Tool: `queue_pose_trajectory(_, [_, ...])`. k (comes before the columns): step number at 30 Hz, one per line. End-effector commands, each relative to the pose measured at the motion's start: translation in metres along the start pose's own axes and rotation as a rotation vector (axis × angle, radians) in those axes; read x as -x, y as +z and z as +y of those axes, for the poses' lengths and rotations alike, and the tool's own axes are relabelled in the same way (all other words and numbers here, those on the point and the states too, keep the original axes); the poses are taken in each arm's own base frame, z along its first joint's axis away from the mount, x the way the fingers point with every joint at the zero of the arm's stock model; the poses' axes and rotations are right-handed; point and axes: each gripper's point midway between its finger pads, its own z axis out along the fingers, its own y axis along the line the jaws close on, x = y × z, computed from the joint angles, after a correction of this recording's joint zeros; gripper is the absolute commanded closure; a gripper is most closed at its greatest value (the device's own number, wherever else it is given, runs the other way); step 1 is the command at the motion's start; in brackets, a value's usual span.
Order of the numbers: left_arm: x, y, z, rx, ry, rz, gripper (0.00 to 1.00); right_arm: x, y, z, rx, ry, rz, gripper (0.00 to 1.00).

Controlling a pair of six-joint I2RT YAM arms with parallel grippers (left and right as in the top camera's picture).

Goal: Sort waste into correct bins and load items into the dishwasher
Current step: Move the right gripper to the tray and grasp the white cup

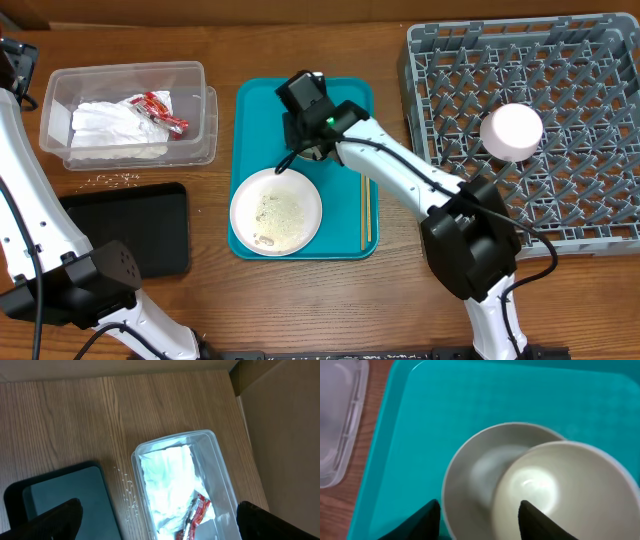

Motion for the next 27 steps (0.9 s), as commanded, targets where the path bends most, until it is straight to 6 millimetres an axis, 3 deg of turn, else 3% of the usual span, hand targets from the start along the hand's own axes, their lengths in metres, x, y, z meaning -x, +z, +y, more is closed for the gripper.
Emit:
queue_pose_trajectory(1, [-0.001,0.003,-0.001,0.011,0.015,-0.005,0.00,-0.001,0.000,0.003,0.001,-0.004,-0.003,0.52])
queue_pose_trajectory(7, [-0.001,0.003,-0.001,0.011,0.015,-0.005,0.00,-0.001,0.000,0.002,-0.004,-0.003,-0.004,0.64])
queue_pose_trajectory(14, [-0.001,0.003,-0.001,0.011,0.015,-0.005,0.00,0.001,0.002,-0.005,-0.043,-0.005,-0.017,0.67])
queue_pose_trajectory(20, [-0.001,0.003,-0.001,0.011,0.015,-0.005,0.00,-0.011,0.017,-0.010,-0.064,-0.014,0.020,0.68])
queue_pose_trajectory(22, [-0.001,0.003,-0.001,0.011,0.015,-0.004,0.00,-0.012,0.017,-0.010,-0.064,-0.033,0.022,0.74])
queue_pose_trajectory(27, [-0.001,0.003,-0.001,0.011,0.015,-0.005,0.00,0.004,0.004,-0.003,-0.045,-0.031,-0.010,0.82])
